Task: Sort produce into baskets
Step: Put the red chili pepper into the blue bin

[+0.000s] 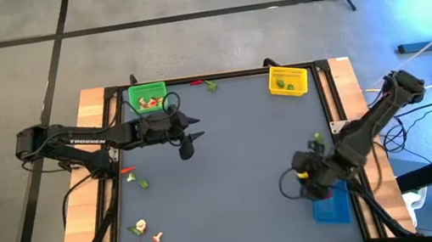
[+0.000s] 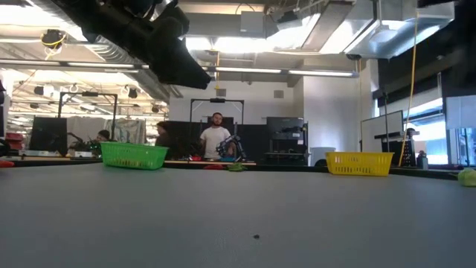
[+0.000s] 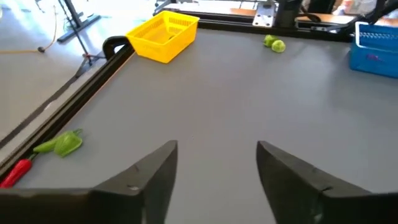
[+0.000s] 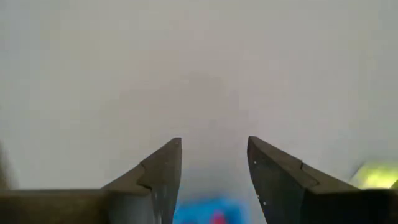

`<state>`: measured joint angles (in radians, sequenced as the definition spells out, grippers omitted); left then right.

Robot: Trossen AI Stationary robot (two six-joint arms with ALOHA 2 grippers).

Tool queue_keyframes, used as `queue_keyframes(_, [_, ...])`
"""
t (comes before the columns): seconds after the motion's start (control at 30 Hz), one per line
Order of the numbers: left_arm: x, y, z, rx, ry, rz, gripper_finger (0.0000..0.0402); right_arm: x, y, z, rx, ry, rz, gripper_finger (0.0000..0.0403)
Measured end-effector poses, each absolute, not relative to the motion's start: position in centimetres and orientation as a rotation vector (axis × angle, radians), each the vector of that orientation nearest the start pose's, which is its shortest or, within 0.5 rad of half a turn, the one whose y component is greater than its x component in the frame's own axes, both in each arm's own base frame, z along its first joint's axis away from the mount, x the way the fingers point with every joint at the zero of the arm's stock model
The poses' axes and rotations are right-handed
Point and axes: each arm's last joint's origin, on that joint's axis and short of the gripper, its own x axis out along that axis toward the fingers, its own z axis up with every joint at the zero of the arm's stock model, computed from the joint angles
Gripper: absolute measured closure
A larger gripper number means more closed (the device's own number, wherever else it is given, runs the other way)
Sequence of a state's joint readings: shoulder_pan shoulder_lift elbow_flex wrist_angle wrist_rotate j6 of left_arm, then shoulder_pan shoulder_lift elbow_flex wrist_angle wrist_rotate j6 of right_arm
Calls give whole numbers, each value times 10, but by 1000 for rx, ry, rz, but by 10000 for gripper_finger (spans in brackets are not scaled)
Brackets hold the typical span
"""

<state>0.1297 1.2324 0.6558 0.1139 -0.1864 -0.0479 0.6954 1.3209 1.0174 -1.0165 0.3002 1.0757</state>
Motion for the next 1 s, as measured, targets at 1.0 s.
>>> queue_keyframes(1.0, [187, 22, 215, -674, 1257, 531, 147, 253, 25, 211, -119, 813, -469, 220])
